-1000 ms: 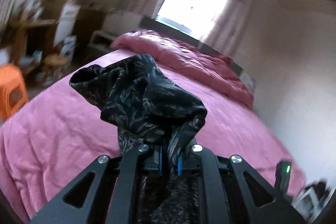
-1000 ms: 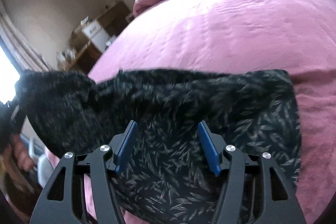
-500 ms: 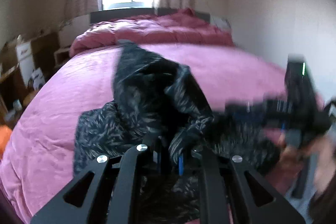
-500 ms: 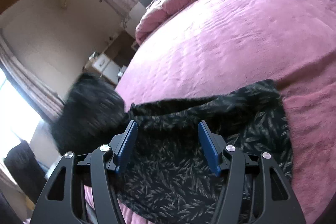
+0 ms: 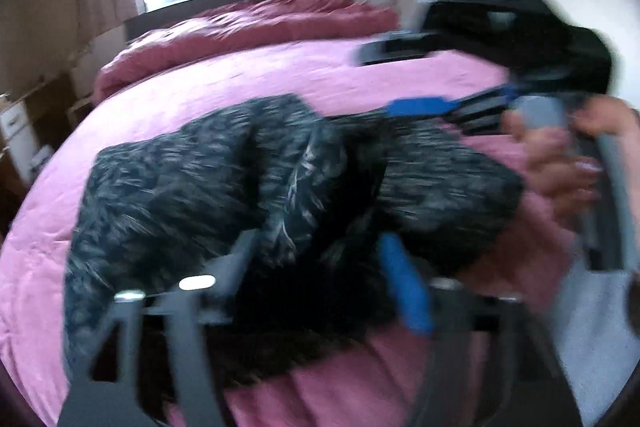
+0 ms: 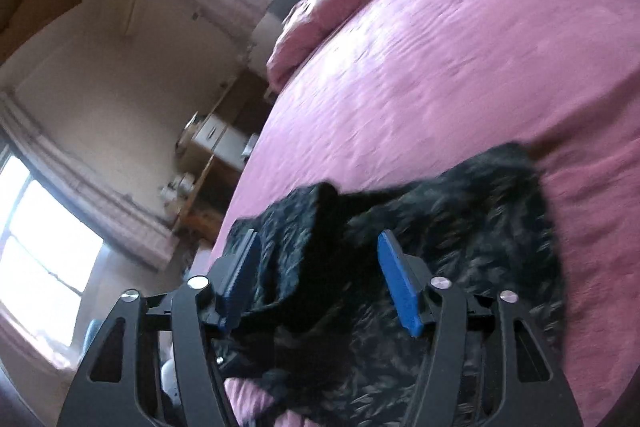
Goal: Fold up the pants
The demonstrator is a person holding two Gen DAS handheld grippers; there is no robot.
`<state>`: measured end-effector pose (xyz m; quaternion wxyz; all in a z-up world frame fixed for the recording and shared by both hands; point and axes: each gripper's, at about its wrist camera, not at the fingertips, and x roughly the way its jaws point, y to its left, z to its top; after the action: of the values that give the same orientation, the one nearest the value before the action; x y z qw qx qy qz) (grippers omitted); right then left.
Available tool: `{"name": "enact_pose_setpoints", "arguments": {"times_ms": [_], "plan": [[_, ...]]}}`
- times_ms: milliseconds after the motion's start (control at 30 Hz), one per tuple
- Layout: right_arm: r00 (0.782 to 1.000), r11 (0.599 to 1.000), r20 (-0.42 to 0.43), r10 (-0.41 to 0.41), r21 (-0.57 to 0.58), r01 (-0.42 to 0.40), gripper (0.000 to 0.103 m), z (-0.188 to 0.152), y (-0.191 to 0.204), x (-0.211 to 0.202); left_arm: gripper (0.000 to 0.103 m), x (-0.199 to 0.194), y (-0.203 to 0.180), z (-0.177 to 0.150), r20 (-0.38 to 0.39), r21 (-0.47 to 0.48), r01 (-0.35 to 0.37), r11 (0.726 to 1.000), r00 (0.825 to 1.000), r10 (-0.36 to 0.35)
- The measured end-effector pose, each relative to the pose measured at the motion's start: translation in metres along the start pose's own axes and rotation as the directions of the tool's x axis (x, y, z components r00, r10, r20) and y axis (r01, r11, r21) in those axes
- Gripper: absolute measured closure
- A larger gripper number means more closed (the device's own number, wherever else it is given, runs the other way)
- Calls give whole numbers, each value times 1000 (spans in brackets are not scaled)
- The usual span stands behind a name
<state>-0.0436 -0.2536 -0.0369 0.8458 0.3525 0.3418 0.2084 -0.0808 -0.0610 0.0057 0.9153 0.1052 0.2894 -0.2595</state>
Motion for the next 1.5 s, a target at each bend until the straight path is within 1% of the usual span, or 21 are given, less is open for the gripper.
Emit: {"name": "enact_pose_setpoints", "arguments": {"times_ms": [33, 100, 133, 200, 267, 400, 467, 533, 667, 767, 900, 967, 1033, 1100, 1133, 1167, 1200, 1300, 1333, 1400, 1500], "plan": [[999, 1000, -33, 22, 2, -22, 35, -1, 2, 5, 28, -7, -6, -5, 6, 39, 15, 999, 1000, -15], [995, 999, -87, 43, 7, -42, 35, -3, 4, 16, 28, -20, -16, -13, 29, 104, -22, 994, 999, 19], [994, 999, -106, 42, 6, -42, 35, -5, 5, 20, 28, -25, -16, -15, 34, 105, -31, 994, 999, 27], [990, 999, -140, 31, 13, -30, 35, -7, 4, 26, 28, -38, -7, -16, 50, 59, -33, 998, 998, 30], [987, 999, -158, 27, 35, -21, 35, -8, 1, 31, 27, -53, 11, -18, 77, 3, -76, 997, 994, 75], [981, 999, -189, 34, 41, -26, 35, -11, 2, 39, 24, -91, 53, -29, 127, -120, -174, 977, 974, 189], [979, 1000, -205, -4, 16, 7, 35, -13, 4, 45, 19, -106, 75, -34, 148, -180, -195, 964, 964, 223], [975, 999, -219, -43, -12, 42, 35, -14, 7, 52, 16, -119, 98, -45, 129, -240, -213, 947, 960, 249], [968, 997, -243, -66, -59, 53, 35, -19, 14, 64, 16, -118, 133, -68, 79, -299, -133, 945, 983, 164], [966, 998, -255, -52, -54, 40, 35, -20, 16, 74, 16, -98, 126, -76, 34, -248, -120, 961, 991, 132], [968, 1000, -253, -4, -13, 1, 35, -16, 13, 79, 16, -70, 120, -74, -26, -172, -181, 968, 983, 180], [966, 1000, -257, 7, -12, -11, 43, -16, 13, 82, 17, -60, 122, -71, -40, -172, -209, 963, 978, 205], [965, 1000, -264, -1, -22, -5, 47, -17, 13, 87, 17, -59, 131, -68, -29, -227, -232, 946, 972, 232], [964, 999, -266, -5, -35, -5, 52, -18, 14, 90, 17, -53, 140, -62, -25, -277, -210, 938, 977, 211], [963, 999, -269, -6, -48, -7, 67, -19, 17, 94, 18, -50, 141, -62, -32, -284, -208, 936, 978, 208], [961, 998, -276, -2, -59, -14, 76, -22, 19, 98, 26, -43, 138, -62, -56, -257, -228, 939, 974, 221], [958, 998, -288, 4, -64, -23, 84, -25, 20, 101, 40, -36, 137, -63, -73, -236, -228, 944, 973, 217], [966, 988, -258, 17, -142, -55, 90, -25, 37, 94, 67, -31, 134, -64, -76, -236, -200, 951, 979, 187], [970, 985, -240, 26, -159, -66, 90, -24, 41, 90, 69, -32, 131, -63, -76, -229, -196, 954, 980, 183], [977, 982, -208, 54, -166, -90, 90, -21, 46, 78, 73, -33, 122, -58, -81, -187, -235, 954, 971, 223], [986, 979, -149, 82, -174, -108, 91, -14, 47, 56, 79, -38, 115, -49, -88, -181, -256, 950, 966, 244]]}}
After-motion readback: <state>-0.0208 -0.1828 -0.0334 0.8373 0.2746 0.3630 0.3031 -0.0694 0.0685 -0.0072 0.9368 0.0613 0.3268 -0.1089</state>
